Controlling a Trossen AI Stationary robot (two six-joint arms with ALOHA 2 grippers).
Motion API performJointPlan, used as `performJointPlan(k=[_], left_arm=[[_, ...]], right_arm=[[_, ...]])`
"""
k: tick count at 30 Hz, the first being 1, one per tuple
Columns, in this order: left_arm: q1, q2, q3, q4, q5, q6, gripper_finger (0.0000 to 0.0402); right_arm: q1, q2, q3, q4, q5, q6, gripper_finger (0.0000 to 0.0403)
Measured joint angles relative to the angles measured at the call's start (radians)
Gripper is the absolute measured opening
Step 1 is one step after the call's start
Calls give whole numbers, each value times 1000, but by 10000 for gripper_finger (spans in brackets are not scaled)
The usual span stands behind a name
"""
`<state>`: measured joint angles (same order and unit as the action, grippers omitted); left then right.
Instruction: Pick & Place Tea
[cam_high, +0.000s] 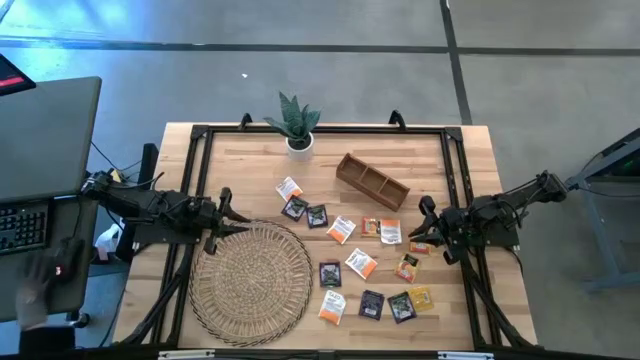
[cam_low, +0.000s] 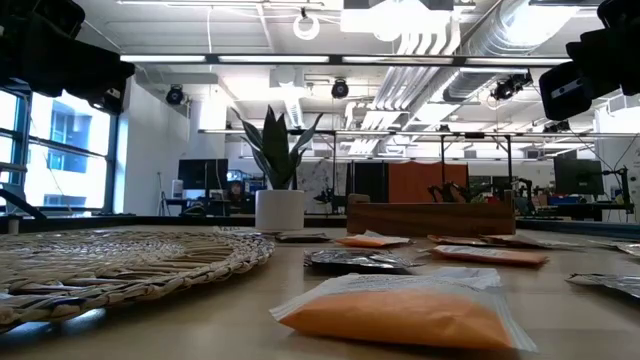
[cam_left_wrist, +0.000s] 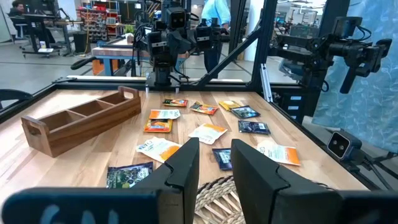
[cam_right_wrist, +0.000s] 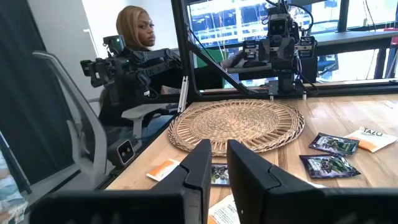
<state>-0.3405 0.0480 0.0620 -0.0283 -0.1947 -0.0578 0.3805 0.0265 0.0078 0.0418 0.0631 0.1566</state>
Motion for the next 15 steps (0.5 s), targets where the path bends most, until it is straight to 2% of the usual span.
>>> performJointPlan(k=[15], left_arm=[[0, 0, 0, 0, 0, 0, 91]], right_arm=[[0, 0, 0, 0, 0, 0, 51]])
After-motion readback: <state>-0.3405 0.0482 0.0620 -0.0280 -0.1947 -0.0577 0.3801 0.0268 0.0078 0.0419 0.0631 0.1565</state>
